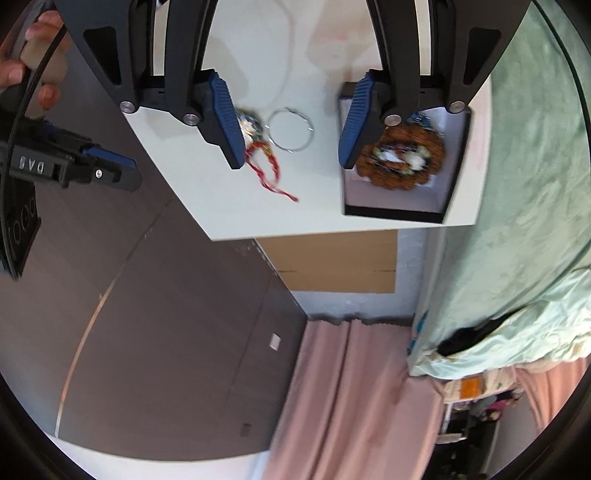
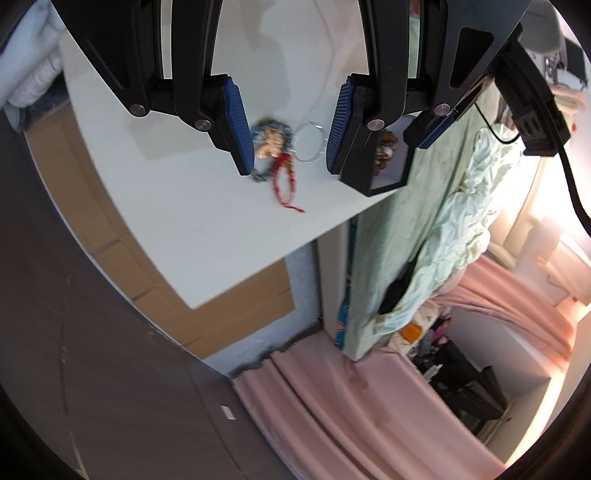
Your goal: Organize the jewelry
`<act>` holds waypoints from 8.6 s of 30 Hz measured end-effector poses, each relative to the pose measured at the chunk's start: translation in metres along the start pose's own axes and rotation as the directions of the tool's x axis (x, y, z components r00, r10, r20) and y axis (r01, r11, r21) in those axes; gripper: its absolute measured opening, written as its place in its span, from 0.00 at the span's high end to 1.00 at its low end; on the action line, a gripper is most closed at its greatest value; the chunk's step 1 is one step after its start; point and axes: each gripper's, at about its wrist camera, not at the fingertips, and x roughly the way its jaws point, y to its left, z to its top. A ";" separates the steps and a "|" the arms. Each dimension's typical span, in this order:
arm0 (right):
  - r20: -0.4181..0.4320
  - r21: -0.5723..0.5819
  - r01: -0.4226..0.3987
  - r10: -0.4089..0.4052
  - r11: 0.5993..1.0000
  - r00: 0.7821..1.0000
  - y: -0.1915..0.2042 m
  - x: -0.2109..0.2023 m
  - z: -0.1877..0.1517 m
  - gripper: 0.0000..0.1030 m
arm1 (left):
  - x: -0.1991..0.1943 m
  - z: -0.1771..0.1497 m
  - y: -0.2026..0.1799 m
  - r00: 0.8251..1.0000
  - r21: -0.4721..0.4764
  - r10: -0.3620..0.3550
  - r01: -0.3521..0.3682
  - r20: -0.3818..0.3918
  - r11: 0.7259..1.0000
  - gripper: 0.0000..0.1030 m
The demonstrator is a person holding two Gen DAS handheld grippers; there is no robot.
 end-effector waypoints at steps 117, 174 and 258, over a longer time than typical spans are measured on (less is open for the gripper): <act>-0.023 0.117 -0.132 0.136 0.984 0.990 -0.022 0.005 0.013 0.92 | 0.094 -0.047 -0.034 0.955 0.210 0.081 -0.020 -0.286 0.978 0.76; 0.076 0.038 -0.080 0.077 0.996 0.994 -0.018 -0.036 0.003 0.92 | 0.074 -0.052 -0.030 0.950 0.117 0.089 -0.056 -0.301 0.992 0.39; -0.125 -0.069 -0.245 0.235 0.967 0.964 0.072 0.060 -0.013 0.51 | -0.032 0.031 0.111 0.996 -0.249 0.086 -0.075 0.030 0.965 0.23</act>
